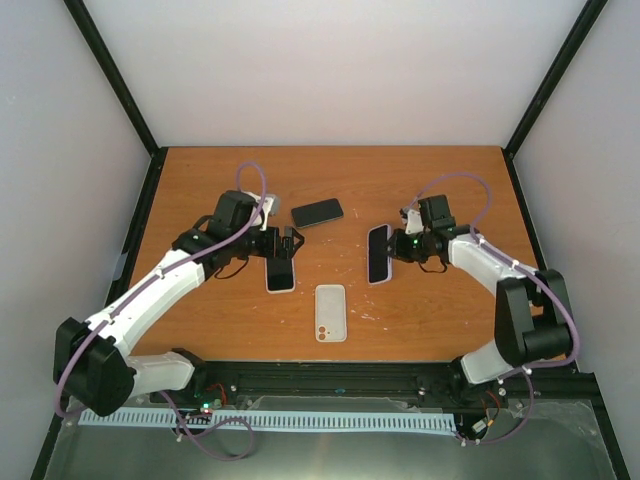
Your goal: Put the phone into the phone case
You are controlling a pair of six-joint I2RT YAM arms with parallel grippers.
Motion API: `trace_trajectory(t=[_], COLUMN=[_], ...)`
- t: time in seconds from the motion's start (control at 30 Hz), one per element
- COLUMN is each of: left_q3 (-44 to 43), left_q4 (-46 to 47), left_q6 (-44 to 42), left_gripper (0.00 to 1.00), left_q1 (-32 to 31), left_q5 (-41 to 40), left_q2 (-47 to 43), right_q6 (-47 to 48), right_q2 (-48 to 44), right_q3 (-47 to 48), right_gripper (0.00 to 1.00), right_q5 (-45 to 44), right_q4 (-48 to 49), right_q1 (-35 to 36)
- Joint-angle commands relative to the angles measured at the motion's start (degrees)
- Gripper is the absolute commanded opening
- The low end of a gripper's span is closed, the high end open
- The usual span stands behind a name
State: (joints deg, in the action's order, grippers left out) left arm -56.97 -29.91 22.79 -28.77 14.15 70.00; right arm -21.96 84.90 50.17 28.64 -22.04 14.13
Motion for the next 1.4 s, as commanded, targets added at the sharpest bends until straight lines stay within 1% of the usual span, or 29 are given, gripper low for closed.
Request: trace_trajectory(t=[0.0, 0.13, 0.2, 0.3, 0.47, 0.63, 0.77, 0.83, 0.87, 0.9, 0.97, 1.1, 1.17, 1.37], left_q3=[2.0, 3.0, 3.5, 4.2, 3.5, 3.4, 1.5, -0.1, -0.9, -1.8, -4.4, -10.6, -14.1, -20.2], left_q4=[1.8, 2.2, 2.7, 2.6, 1.1, 2.1, 2.0, 1.8, 1.8, 1.5, 0.1, -2.7, -3.5, -3.4], left_q6=[2.3, 3.3, 3.3, 2.9, 2.4, 4.0, 5.0, 5.4, 5.4, 5.4, 5.0, 4.1, 3.8, 2.5], left_gripper=[1.00, 0.99, 1.00, 1.00, 0.99, 0.99, 0.99, 0.99, 1.00, 1.00, 0.99, 0.99, 1.00, 0.99], left_q1=[-0.1, -0.1, -0.1, -0.1, -0.1, -0.1, -0.1, -0.1, 0.0, -0.1, -0.1, 0.1, 0.2, 1.3], left_q5=[1.0, 0.7, 1.4, -1.4, -3.1, -3.2, -4.7, -6.0, -6.6, -7.1, -9.4, -13.1, -14.0, -15.1], left_q2=[-0.9, -0.8, -0.8, -0.3, 1.6, 2.3, 4.3, 6.0, 6.9, 7.9, 10.3, 14.7, 16.8, 22.4], right_q6=[3.0, 3.5, 4.2, 5.3, 5.5, 4.7, 3.5, 3.0, 2.7, 2.4, 1.7, 0.6, -0.1, -2.8], right_q2=[3.8, 8.4, 10.2, 12.5, 13.5, 13.5, 11.7, 10.5, 9.8, 9.0, 7.4, 4.6, 2.7, -4.8], right_q3=[4.5, 5.9, 6.1, 7.0, 7.1, 6.4, 5.3, 4.8, 4.6, 4.3, 3.7, 2.5, 1.7, -0.9], right_gripper=[0.10, 0.10, 0.12, 0.21, 0.26, 0.35, 0.45, 0.52, 0.58, 0.61, 0.72, 0.99, 1.00, 1.00], right_q5=[-0.7, 0.4, -1.5, -6.1, -10.2, -12.1, -14.0, -14.2, -14.5, -14.8, -15.6, -12.8, -12.2, -11.0], right_q4=[-0.5, 0.1, 0.6, -0.3, -1.1, -1.5, -2.0, -2.5, -2.8, -3.1, -3.7, -4.1, -3.8, -3.1], right_q1=[-3.4, -5.8, -6.3, -6.4, -6.4, -6.4, -6.4, -6.4, -6.4, -6.4, -6.3, -6.1, -5.5, -3.1])
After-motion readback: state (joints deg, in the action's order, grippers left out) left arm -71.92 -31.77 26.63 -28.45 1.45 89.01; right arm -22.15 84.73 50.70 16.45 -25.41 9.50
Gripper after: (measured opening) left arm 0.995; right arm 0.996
